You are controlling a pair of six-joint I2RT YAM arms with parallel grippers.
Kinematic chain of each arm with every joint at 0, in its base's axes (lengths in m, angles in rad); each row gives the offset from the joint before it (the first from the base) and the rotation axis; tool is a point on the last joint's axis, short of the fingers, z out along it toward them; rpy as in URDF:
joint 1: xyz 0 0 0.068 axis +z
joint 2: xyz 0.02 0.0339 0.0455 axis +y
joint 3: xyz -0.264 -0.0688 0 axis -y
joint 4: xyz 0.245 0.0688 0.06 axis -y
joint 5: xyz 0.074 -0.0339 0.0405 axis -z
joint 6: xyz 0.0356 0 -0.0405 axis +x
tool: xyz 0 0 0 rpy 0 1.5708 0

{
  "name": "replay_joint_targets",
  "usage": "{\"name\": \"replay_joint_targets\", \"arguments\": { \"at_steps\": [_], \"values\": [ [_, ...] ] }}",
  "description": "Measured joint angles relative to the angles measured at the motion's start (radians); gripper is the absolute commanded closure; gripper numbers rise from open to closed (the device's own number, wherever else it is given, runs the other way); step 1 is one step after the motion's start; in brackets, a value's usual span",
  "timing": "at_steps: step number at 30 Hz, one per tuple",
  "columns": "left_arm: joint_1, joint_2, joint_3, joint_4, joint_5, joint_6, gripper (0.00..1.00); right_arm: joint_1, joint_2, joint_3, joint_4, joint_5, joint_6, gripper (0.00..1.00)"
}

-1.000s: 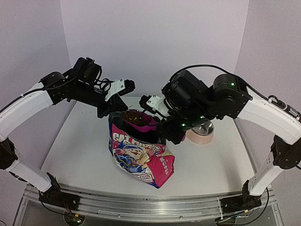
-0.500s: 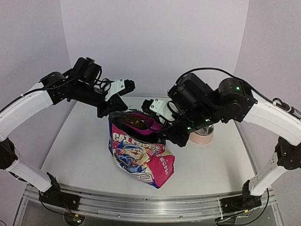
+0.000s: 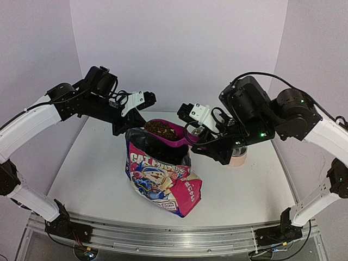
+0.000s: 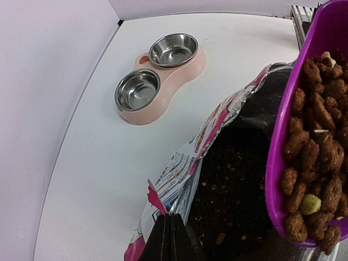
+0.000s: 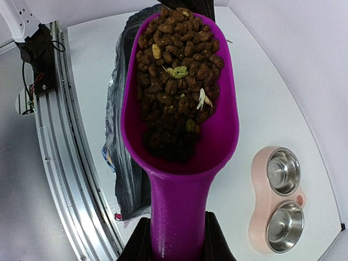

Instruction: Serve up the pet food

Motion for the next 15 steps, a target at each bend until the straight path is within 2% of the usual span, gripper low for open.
{"name": "replay_joint_targets", "arguments": {
  "at_steps": [15],
  "values": [
    [0.000, 0.001, 0.000, 0.001, -0.014, -0.003, 1.00, -0.033, -0.028, 0.013, 0.000, 0.105, 0.053, 1.00]
  ]
}}
